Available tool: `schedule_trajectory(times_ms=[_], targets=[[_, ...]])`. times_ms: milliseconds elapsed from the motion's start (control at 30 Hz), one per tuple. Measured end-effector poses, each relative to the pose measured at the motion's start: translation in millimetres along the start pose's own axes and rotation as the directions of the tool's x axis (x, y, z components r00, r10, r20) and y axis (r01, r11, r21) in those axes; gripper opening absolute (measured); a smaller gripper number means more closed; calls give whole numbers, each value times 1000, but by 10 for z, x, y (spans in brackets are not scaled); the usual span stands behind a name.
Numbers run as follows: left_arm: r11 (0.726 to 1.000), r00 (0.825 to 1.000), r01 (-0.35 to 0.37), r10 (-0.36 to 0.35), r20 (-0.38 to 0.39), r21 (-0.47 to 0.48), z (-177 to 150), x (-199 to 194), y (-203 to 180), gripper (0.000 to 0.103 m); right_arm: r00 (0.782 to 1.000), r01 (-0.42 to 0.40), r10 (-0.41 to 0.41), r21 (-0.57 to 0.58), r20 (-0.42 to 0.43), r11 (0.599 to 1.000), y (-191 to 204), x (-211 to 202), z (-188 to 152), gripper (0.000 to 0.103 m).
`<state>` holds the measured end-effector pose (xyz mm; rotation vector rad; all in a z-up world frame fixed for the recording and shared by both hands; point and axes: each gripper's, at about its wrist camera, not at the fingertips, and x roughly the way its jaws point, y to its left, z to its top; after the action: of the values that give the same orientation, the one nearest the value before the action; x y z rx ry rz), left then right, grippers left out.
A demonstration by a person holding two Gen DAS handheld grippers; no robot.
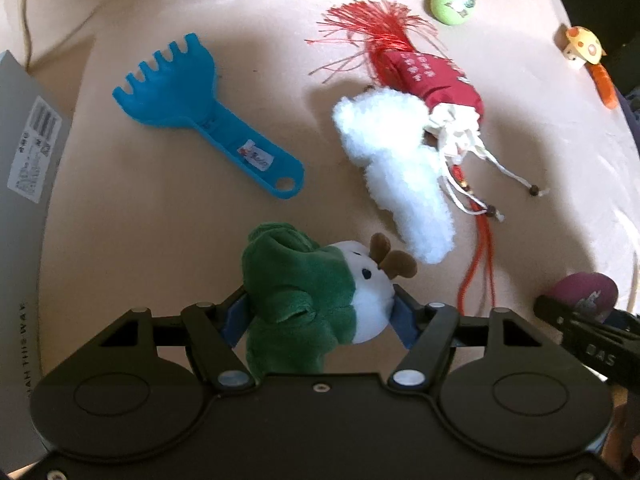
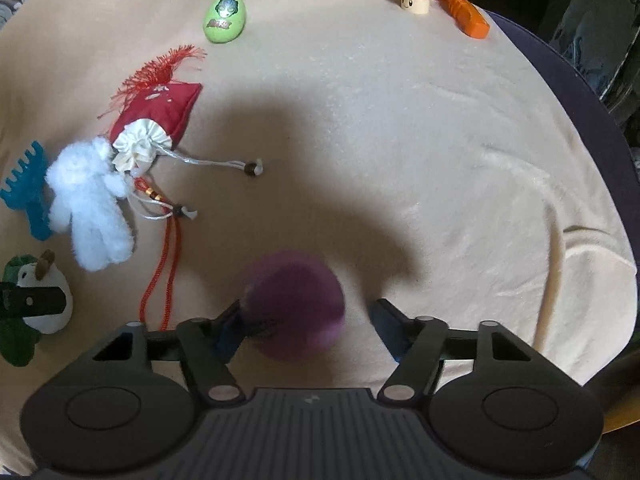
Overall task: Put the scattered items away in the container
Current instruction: 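Carry the green frog with the left tool while the right carries the purple ball to the box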
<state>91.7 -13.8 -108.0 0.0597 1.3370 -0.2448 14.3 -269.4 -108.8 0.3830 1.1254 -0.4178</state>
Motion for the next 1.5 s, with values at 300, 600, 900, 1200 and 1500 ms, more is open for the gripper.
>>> schedule_trajectory(times_ms=[300,600,900,1200,1500], targets=[[998,1000,24,-24,8,-65,-3,23,59,66,1000,5,-5,-12,3,1000,-1,7,11,51],[991,999,1,6,48,-133,-6,-9,143,66,1000,-6,6,-29,0,1000,-17,11,11,51],[995,1000,6,-7,-17,-101,10,52,101,65,998,-49,50,35,-30,998,-117,23,76,51],[998,1000,19,-19,0,-58,-4,-22,54,65,972,-189,215,231,-92,955,-266,-139,289,51],[999,995,-21,24,98,-28,-108,-307,-48,64,971,-230,236,115,-44,966,-5,-478,298,51]])
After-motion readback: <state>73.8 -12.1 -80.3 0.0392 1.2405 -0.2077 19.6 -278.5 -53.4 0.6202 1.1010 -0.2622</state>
